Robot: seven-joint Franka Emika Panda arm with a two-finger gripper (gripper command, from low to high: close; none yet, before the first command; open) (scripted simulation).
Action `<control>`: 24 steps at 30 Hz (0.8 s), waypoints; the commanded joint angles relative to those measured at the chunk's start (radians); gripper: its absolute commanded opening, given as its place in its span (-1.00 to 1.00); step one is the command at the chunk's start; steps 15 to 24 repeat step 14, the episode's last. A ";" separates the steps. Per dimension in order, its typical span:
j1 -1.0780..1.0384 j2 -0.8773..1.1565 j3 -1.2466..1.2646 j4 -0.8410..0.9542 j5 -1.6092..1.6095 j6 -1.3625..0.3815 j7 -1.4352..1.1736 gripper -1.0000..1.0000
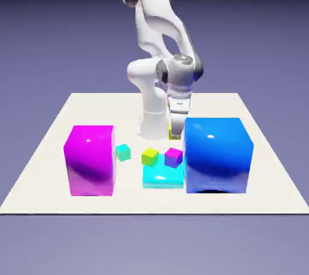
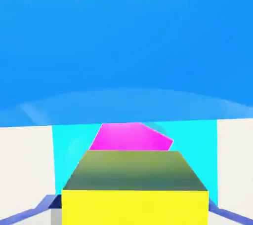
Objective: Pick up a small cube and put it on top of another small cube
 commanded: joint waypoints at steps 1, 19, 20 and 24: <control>-0.003 0.036 -0.002 -0.006 -0.006 0.043 0.004 -1.00; 0.005 -0.072 0.004 0.012 0.010 -0.084 -0.006 1.00; 0.005 -0.072 0.004 0.012 0.010 -0.084 -0.006 1.00; 0.005 -0.072 0.004 0.012 0.010 -0.084 -0.006 1.00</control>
